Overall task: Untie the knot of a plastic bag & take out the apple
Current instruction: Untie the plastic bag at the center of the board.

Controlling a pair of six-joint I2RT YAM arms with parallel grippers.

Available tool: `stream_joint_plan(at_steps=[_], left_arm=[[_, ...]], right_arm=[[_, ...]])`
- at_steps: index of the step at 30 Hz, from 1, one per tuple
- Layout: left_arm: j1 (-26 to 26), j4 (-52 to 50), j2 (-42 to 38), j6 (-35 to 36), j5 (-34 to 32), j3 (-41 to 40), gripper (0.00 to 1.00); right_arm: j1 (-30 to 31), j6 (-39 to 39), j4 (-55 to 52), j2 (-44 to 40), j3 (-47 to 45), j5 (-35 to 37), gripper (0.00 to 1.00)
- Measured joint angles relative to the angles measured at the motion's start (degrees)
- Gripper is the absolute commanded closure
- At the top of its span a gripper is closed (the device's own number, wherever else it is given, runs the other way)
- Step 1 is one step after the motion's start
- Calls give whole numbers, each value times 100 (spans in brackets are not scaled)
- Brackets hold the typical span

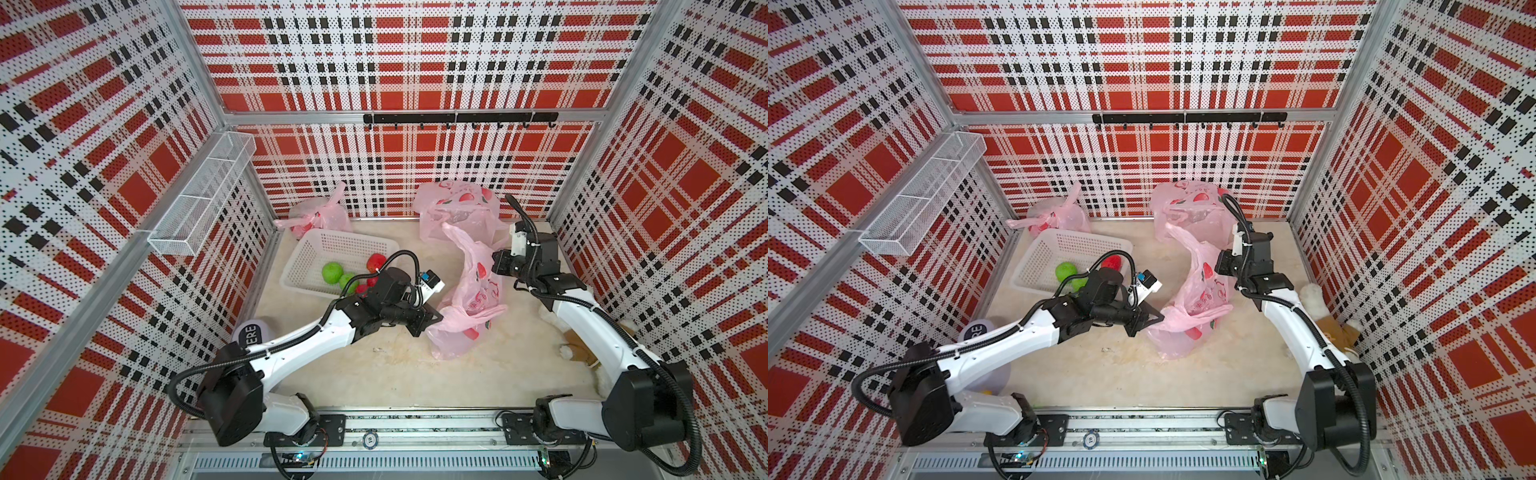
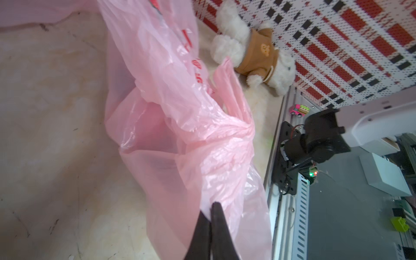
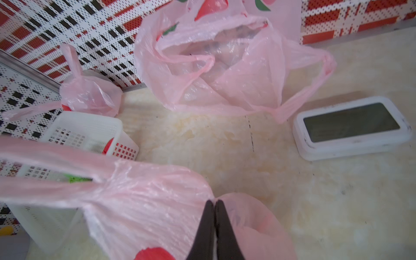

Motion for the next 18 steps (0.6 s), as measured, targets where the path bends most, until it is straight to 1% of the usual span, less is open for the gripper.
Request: stream_joint_plan(at_steps=[2, 3, 4, 5, 6, 7, 11, 12, 14, 18], left_arm=[[-101, 24, -142, -22, -24, -4, 100], [-111, 52, -162, -46, -68, -22, 95], [-105, 98, -157, -118, -151, -79, 91], [-79, 144, -129, -203, -238, -155, 82], [-31, 170, -72, -317, -291, -262, 69], [17, 203, -11, -426, -345, -376, 64], [146, 87, 144, -734, -680, -737, 53], [162, 59, 138, -752, -752, -717, 51], [173, -24, 129, -708, -907, -533, 50], [168, -151, 138, -476, -1202, 186, 49]], right_arm=[[0, 2, 140, 131, 107, -55, 100], [0, 24, 188, 177, 109, -66, 94], [0, 72, 203, 232, 98, -70, 60], [0, 133, 236, 278, 59, -68, 45], [0, 188, 293, 306, -20, -61, 43], [0, 227, 321, 310, -133, -61, 42], [20, 319, 210, 199, -612, -11, 39], [37, 337, 109, 103, -717, 28, 38], [72, 361, -109, -240, -931, 120, 37], [267, 428, -354, -1084, -1176, 304, 36]])
